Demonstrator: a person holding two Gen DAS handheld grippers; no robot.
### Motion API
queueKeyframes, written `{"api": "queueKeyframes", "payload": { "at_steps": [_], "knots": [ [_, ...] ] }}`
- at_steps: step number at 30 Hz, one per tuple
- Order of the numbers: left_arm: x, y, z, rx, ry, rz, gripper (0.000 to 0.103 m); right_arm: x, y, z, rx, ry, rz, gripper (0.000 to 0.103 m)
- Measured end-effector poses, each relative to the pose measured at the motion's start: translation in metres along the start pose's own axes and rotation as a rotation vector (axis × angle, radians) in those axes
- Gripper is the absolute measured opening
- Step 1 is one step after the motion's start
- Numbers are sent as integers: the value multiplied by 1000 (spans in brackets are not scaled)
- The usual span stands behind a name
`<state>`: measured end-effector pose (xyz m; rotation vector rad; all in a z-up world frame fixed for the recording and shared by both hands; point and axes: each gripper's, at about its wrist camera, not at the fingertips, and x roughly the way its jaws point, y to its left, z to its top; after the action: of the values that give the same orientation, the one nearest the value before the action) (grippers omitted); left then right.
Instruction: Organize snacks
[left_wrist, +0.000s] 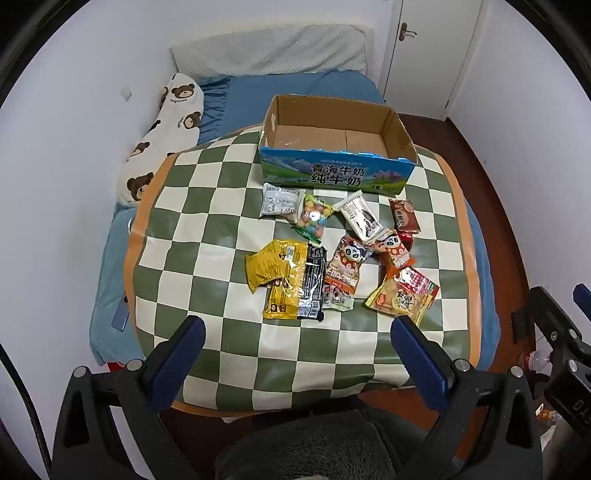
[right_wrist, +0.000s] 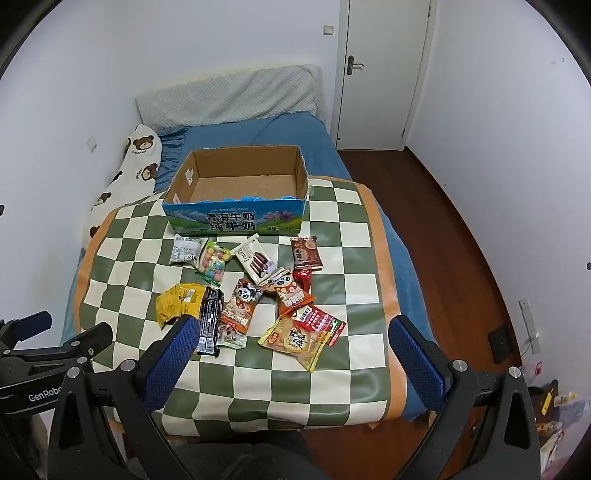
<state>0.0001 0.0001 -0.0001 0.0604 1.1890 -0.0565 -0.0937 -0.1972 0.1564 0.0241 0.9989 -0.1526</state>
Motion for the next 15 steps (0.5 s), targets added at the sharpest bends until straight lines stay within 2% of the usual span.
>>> {"api": "queueKeyframes", "payload": {
  "at_steps": [10, 15],
  "knots": [
    [-9, -3, 14, 3, -5, 3, 103, -5, -6, 1, 8, -6, -5, 103],
    [-10, -6, 5, 1, -22, 2, 103, -4, -8, 2, 7, -8, -6, 103]
  ]
}}
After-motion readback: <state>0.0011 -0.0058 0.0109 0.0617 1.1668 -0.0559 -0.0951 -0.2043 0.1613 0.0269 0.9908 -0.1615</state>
